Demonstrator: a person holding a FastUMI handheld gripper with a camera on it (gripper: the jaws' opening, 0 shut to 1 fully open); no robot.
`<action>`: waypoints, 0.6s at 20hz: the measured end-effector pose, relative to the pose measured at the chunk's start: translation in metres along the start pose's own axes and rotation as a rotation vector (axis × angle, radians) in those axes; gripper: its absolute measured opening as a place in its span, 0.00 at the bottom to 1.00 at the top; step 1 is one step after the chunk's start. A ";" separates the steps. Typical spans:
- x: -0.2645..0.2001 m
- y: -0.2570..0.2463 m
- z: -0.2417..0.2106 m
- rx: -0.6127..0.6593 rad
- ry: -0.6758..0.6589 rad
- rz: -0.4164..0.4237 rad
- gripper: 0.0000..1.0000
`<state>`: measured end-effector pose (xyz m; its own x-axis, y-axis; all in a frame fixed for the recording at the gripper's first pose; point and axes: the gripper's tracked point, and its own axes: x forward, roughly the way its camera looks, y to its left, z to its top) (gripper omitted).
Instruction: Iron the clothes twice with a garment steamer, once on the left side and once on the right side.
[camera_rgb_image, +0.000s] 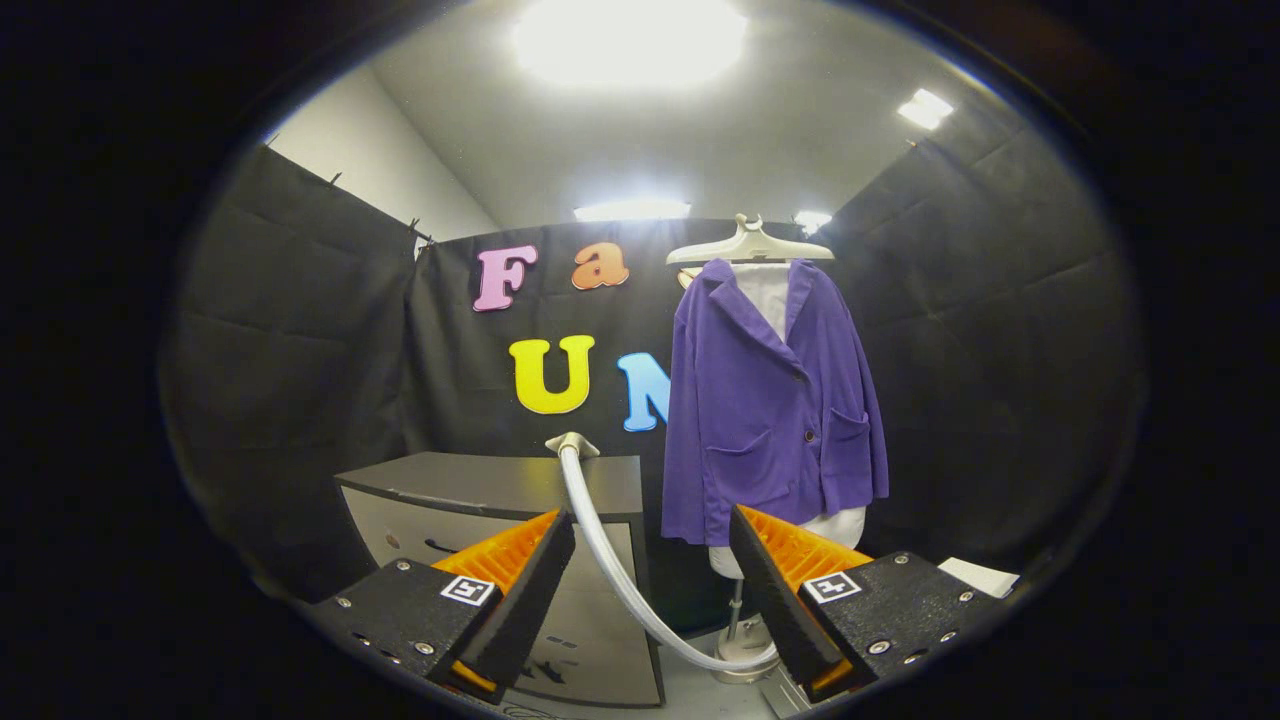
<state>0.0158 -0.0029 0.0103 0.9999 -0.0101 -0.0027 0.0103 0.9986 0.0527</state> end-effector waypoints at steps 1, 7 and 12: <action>0.003 0.001 0.005 0.010 0.004 0.000 0.95; 0.050 0.016 0.039 0.061 -0.011 0.058 0.95; 0.102 0.031 0.062 0.043 -0.010 0.134 0.94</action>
<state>0.1183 0.0240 0.0732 0.9923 0.1225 0.0173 -0.1236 0.9878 0.0943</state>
